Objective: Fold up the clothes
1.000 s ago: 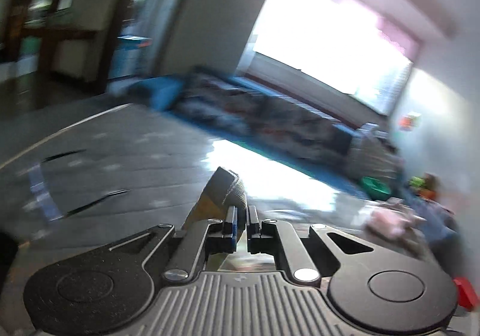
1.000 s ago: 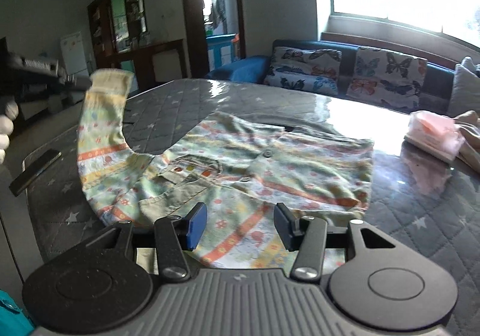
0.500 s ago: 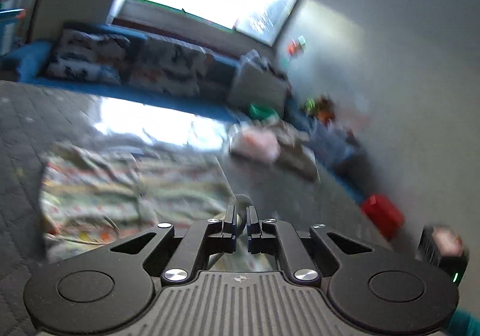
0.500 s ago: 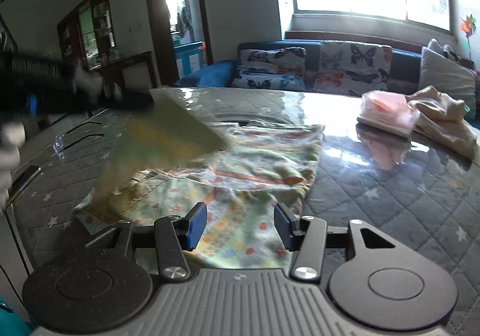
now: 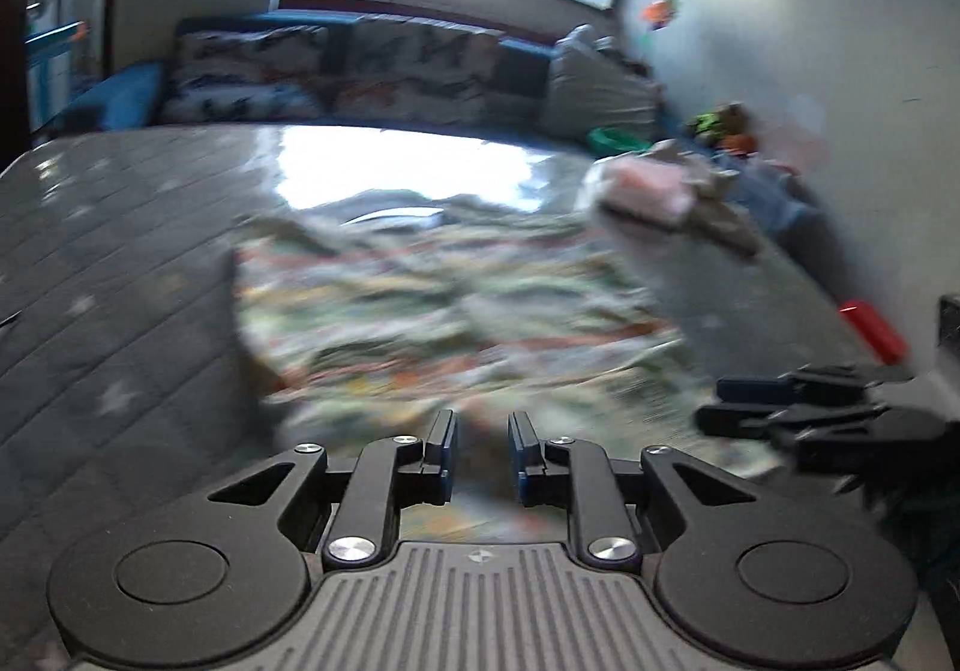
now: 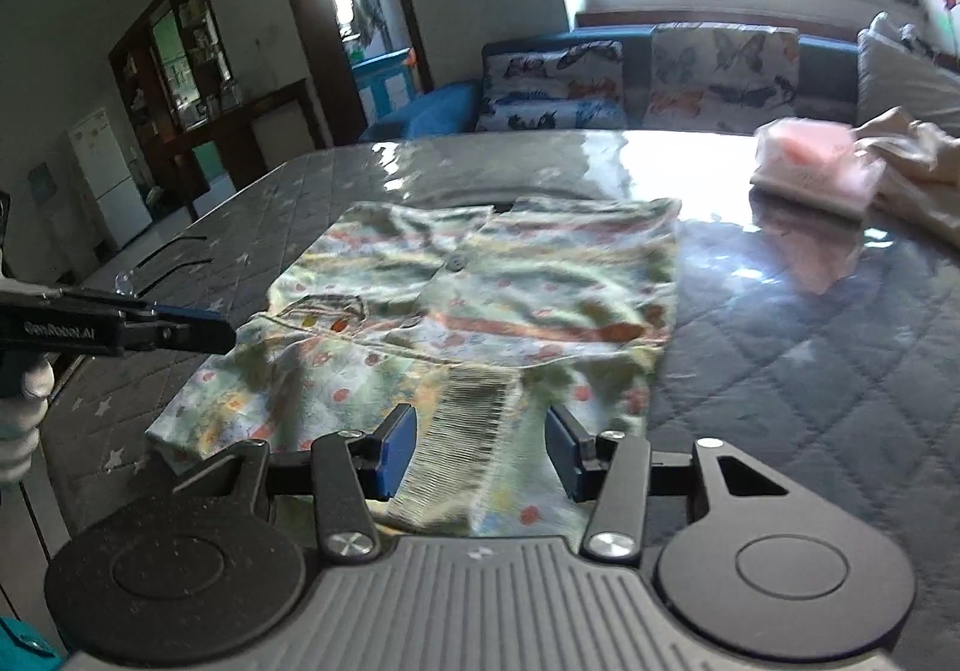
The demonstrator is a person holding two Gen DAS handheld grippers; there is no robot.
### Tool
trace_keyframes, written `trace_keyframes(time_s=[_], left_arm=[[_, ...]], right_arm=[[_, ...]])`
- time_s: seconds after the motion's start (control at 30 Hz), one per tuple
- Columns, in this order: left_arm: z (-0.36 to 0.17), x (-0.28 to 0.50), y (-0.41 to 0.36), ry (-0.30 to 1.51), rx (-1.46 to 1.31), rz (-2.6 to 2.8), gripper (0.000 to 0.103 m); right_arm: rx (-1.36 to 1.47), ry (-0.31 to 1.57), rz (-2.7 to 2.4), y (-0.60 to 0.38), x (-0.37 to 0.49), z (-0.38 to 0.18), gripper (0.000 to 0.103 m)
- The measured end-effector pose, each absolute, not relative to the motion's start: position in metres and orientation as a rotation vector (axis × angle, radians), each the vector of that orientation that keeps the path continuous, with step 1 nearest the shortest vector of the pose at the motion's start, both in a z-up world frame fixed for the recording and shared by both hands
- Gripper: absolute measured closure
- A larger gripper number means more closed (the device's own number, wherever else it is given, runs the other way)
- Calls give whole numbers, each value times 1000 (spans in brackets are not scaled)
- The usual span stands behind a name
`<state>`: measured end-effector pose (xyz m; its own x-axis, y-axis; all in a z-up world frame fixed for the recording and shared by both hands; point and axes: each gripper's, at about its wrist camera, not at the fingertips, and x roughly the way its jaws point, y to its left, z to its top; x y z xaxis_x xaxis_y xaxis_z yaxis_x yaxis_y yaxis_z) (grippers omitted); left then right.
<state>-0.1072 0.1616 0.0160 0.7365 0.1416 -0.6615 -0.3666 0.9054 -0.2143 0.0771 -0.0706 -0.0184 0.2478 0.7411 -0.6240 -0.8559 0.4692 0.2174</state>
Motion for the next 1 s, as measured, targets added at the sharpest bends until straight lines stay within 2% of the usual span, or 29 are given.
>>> trace_keyframes(time_s=[0.23,0.4,0.6,0.7,0.77,1.0], left_arm=[[-12,-122,185,759,-352,348,83],[-3,-125,189,732,-349,321,83],[7,-104,191,688,-330,275,82],[1,-92,193,699,-316,262,82],[-5,-88,194,719,-303,269,82],[-15,-92,203,734,-324,291,82]], right_arm=[[-234,782,1055,-40,86,-36,58],[-254,790,1053,-35,85,-35,66],[-292,778,1044,-26,81,-35,67],[-306,771,1041,-24,80,-35,78],[-315,756,1040,-23,78,-33,94],[-338,606,1028,-23,68,-7,96]])
